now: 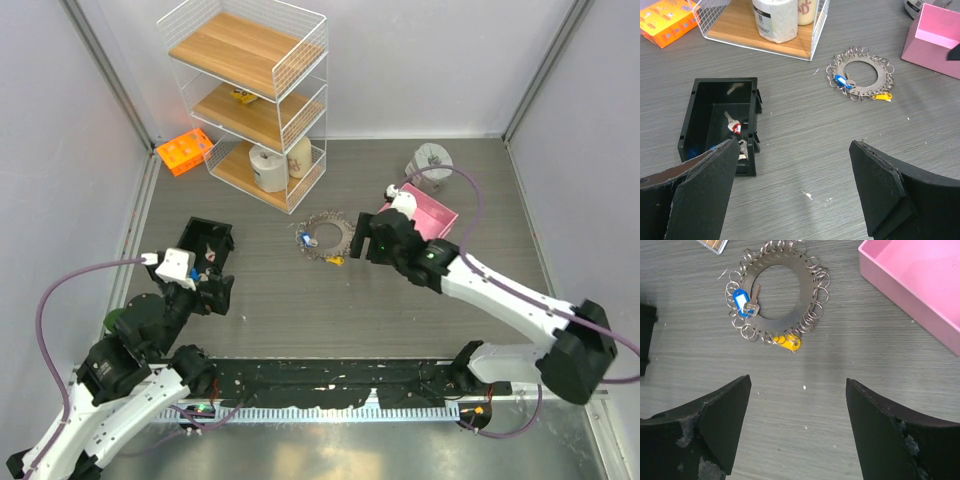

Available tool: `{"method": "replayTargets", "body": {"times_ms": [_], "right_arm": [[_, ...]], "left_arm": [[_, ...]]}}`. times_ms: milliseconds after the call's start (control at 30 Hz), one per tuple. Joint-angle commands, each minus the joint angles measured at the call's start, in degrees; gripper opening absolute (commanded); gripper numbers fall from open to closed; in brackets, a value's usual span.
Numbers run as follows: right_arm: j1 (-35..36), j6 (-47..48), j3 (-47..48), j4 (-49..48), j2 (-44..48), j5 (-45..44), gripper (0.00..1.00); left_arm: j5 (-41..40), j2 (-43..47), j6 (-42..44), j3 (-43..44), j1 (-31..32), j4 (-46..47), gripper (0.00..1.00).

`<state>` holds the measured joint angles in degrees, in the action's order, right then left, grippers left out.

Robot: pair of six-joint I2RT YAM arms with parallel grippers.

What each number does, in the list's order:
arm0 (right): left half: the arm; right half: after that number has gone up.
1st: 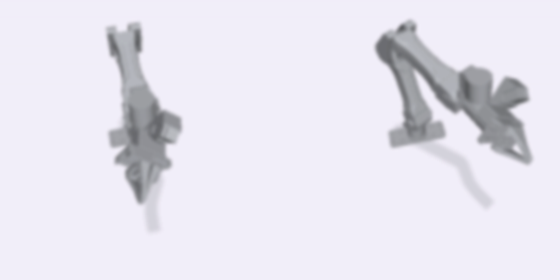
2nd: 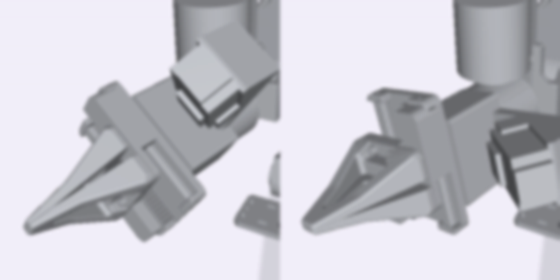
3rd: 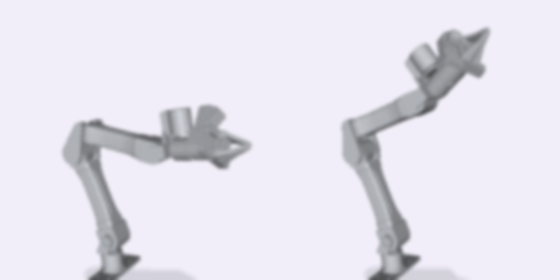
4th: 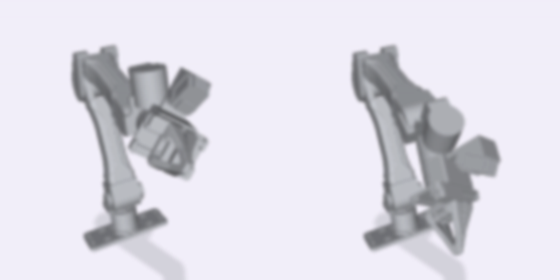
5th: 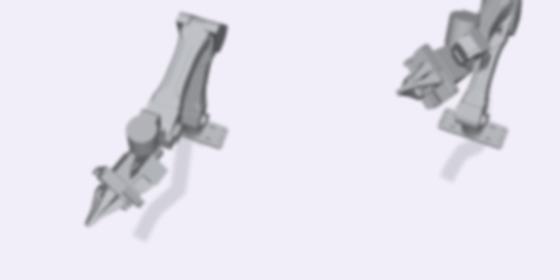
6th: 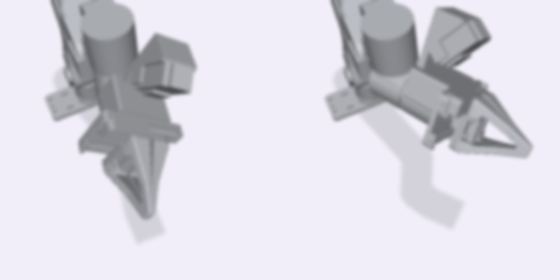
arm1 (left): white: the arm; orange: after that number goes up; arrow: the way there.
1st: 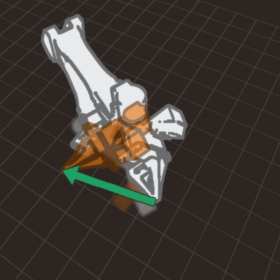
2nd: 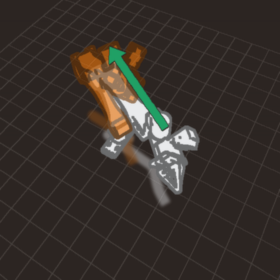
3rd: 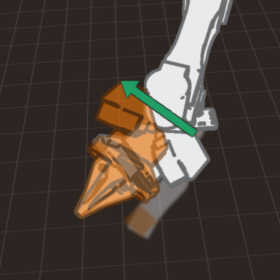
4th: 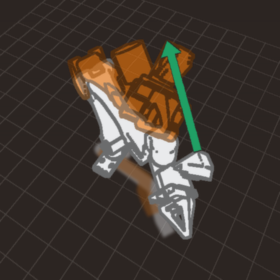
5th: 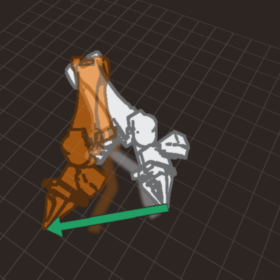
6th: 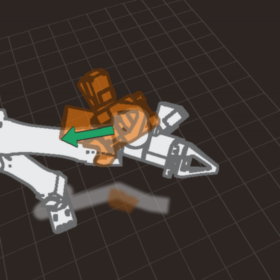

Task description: Remove the keys from the keyring

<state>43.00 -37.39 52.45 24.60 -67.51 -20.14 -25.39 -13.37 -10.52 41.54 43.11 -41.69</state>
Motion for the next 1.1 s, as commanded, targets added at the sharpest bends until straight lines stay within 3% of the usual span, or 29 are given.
{"method": "replayTargets", "body": {"times_ms": [0,300,600,733,867,933,967,1000,1033,1067], "right_arm": [[1.2,-13.4,5.4,-4.3,-8.5,-8.1,0.80],[3.4,-29.5,18.0,5.1,-28.0,-12.6,0.71],[2.8,-36.0,23.8,9.1,-39.2,-7.6,0.71],[1.8,-37.0,24.3,7.5,-43.5,-3.9,0.61],[0.9,-37.1,26.0,7.1,-46.7,-3.0,0.61],[0.3,-36.8,25.7,5.9,-47.3,-2.3,0.42],[0.2,-36.8,25.3,5.8,-46.8,-1.7,0.23],[0.2,-36.5,25.0,5.7,-46.2,-1.9,0.13],[0.3,-35.7,24.2,5.3,-44.7,-2.4,0.05],[0.8,-35.4,23.6,5.2,-43.9,-2.9,0.05]], "left_arm": [[-0.1,0.9,1.1,-0.4,0.1,4.1,1.00],[0.5,1.8,1.4,-0.4,0.1,3.9,1.00],[0.0,3.8,1.6,-0.8,0.1,4.1,1.00],[-0.5,4.4,1.6,-0.8,0.1,4.1,1.00],[-0.8,4.8,1.6,-0.8,0.1,4.1,1.00],[-0.7,4.8,1.6,-0.9,0.1,4.1,0.99],[-0.7,4.8,1.7,-0.9,0.1,4.1,1.00],[-0.7,4.8,1.7,-1.0,0.1,4.0,1.00],[-0.6,4.8,1.7,-0.8,0.1,4.0,1.00],[-0.8,4.7,1.7,-1.0,0.1,4.1,1.00]]}}
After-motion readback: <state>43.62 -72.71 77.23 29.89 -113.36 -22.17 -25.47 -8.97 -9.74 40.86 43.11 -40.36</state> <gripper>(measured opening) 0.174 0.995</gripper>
